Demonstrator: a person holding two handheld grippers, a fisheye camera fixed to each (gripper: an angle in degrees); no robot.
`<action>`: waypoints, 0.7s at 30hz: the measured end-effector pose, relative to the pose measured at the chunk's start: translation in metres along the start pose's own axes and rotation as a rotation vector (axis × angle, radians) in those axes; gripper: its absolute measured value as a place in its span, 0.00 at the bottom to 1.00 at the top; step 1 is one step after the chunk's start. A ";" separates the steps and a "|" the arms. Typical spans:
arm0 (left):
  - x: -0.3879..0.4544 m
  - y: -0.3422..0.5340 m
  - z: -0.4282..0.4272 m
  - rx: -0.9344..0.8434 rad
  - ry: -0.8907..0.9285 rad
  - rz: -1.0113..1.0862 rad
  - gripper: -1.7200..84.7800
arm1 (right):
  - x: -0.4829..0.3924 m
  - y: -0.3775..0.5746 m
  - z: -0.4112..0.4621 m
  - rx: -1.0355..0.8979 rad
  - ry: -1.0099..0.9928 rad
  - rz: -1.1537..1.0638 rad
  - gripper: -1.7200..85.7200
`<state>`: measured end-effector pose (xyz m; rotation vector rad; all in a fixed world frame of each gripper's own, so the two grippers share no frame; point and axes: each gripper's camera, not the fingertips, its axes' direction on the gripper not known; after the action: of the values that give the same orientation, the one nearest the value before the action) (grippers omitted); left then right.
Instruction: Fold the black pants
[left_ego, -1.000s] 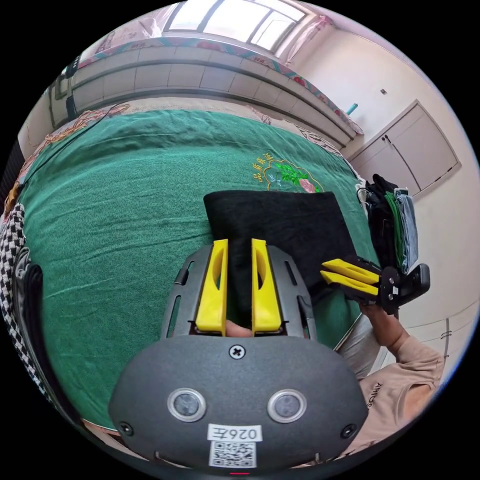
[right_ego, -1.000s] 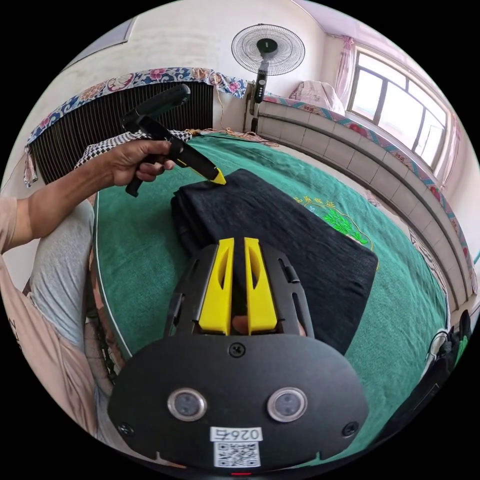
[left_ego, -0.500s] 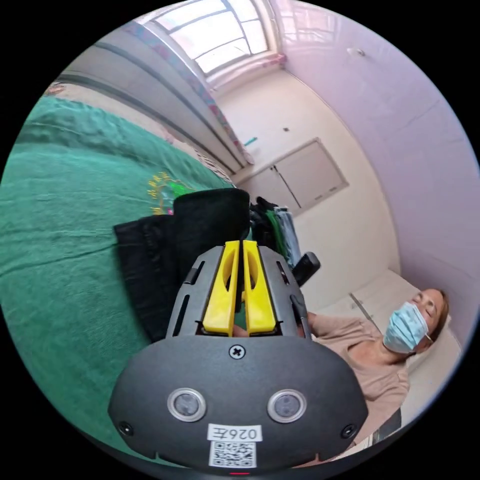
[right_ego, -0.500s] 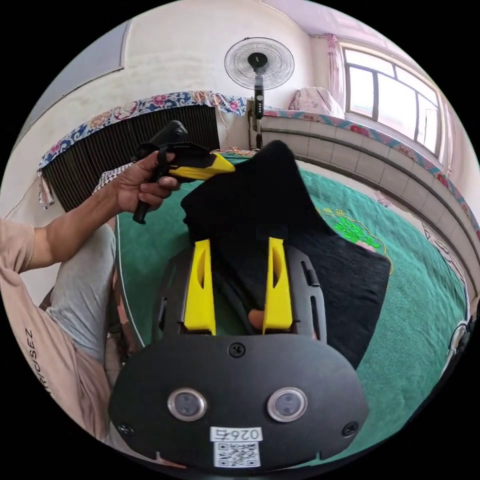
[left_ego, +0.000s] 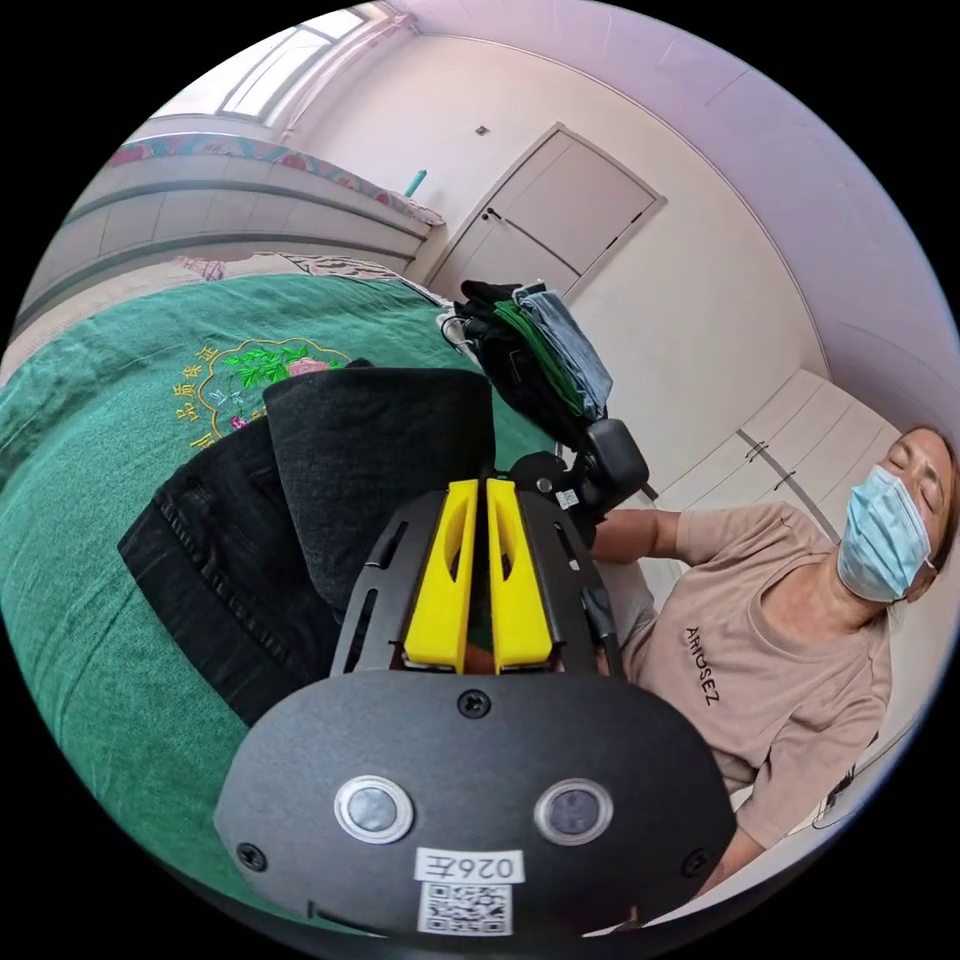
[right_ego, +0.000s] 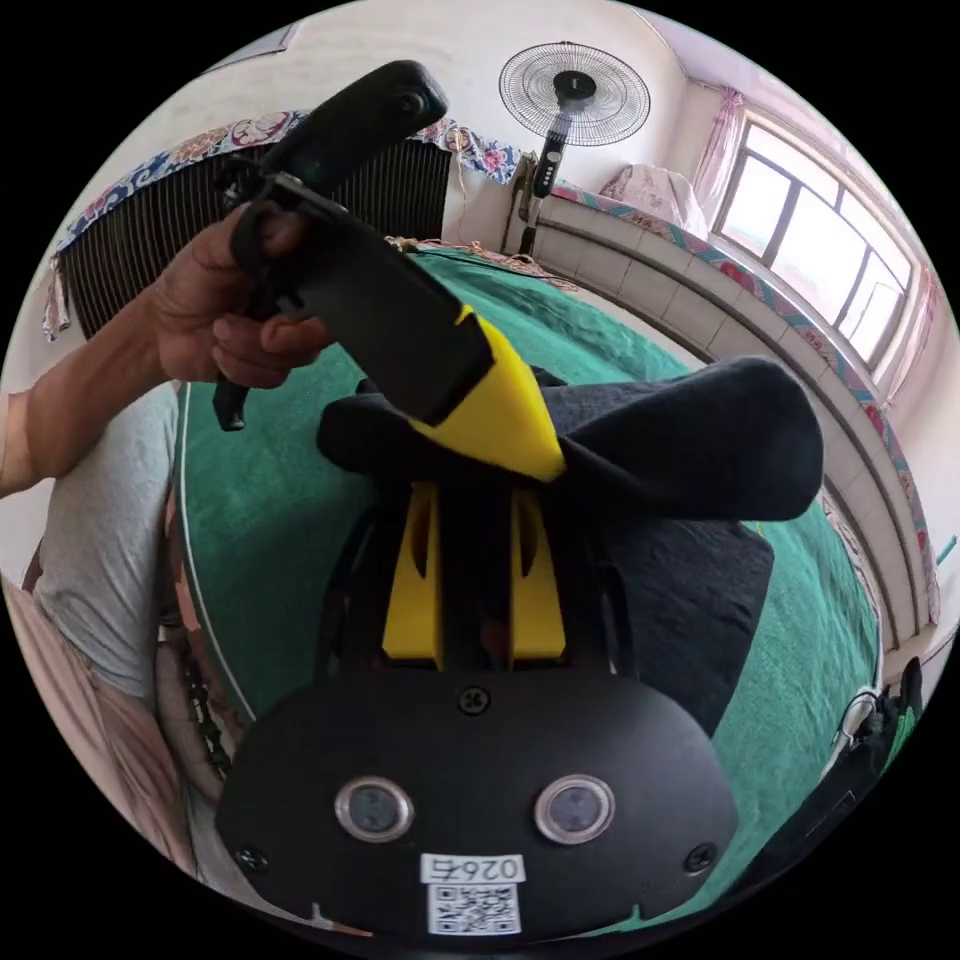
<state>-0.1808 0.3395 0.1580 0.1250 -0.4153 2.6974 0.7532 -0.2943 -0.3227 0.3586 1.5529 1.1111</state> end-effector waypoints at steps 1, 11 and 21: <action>-0.001 0.004 -0.005 0.025 -0.004 -0.006 0.02 | 0.002 -0.002 -0.002 0.001 -0.027 0.003 0.02; -0.034 0.065 -0.099 0.438 -0.086 -0.189 0.04 | 0.090 -0.011 -0.087 0.221 -0.157 0.393 0.00; -0.081 0.080 -0.075 0.346 -0.104 -0.451 0.04 | 0.162 0.028 -0.160 0.393 -0.107 0.853 0.00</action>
<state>-0.1418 0.2616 0.0531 0.4060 0.0551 2.2939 0.5505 -0.2332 -0.4110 1.4183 1.5430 1.3701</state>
